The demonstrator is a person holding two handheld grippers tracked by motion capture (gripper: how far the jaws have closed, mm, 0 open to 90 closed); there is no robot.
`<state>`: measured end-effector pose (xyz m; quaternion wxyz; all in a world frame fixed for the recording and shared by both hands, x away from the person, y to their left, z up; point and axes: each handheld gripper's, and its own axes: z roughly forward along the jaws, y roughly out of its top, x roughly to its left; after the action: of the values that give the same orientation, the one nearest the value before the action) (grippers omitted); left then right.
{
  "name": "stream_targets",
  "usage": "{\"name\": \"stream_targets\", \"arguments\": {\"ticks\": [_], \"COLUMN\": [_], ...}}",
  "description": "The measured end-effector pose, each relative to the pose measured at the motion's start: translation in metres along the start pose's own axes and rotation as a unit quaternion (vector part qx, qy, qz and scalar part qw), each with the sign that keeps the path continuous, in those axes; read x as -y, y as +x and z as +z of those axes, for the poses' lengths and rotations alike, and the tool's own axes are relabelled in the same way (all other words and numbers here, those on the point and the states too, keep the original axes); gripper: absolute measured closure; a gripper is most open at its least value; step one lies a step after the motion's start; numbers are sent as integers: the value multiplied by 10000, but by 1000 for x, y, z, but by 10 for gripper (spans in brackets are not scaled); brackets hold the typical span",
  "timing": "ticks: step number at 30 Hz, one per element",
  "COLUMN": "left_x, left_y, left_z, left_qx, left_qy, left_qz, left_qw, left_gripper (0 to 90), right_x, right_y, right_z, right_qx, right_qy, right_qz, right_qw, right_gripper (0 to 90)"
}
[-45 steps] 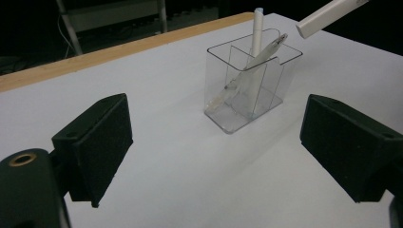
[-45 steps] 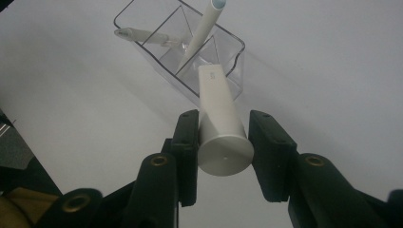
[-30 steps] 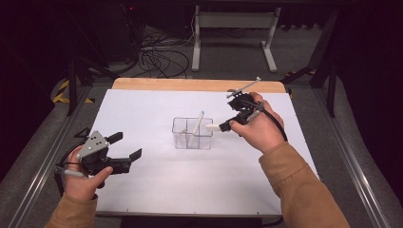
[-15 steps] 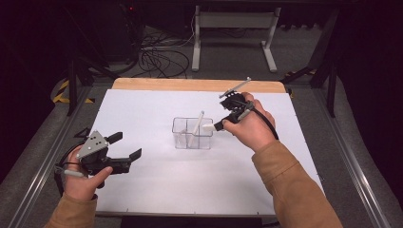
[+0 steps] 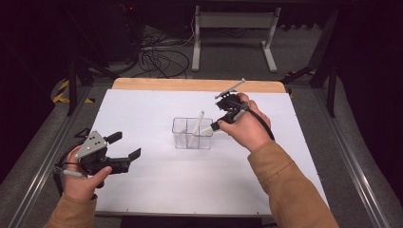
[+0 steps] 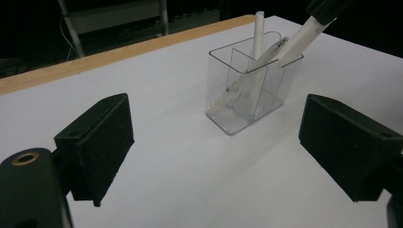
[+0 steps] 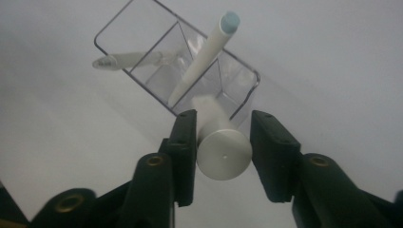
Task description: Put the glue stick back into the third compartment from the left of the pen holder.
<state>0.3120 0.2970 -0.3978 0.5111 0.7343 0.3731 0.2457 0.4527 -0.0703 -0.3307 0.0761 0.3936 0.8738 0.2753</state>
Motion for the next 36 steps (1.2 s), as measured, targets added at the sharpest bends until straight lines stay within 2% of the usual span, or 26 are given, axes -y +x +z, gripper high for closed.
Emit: {"name": "stream_targets", "arguments": {"ticks": [2,5,19,21,26,30,36], "left_x": [0,1,3,3,3,3,4], "left_y": [0,1,1,1,0,1,1], "left_z": [0,1,-1,-1,-3,-5,-6], "left_qx": [9,7,-12,-8,-14,-27,-34], "left_qy": [7,22,33,37,23,26,29], "left_qz": [3,11,6,-1,14,10,15], "left_qw": [10000,10000,10000,10000,10000,10000,10000], "left_gripper": [119,118,115,114,113,113,112], "right_x": [1,3,14,17,28,42,63], "right_y": [1,2,5,7,7,4,-4], "right_z": [-2,-5,-16,-19,-27,-33,-42], "right_qx": [6,63,-62,-57,-60,-105,-142], "right_qy": [-256,-475,-1033,-1182,-1614,-1877,-2205], "right_qz": [-147,-336,-627,-745,-1039,-1096,-1021], "right_qw": [9996,9983,9927,9902,9814,9760,9699], "right_gripper": [508,464,361,332,256,247,246]}}
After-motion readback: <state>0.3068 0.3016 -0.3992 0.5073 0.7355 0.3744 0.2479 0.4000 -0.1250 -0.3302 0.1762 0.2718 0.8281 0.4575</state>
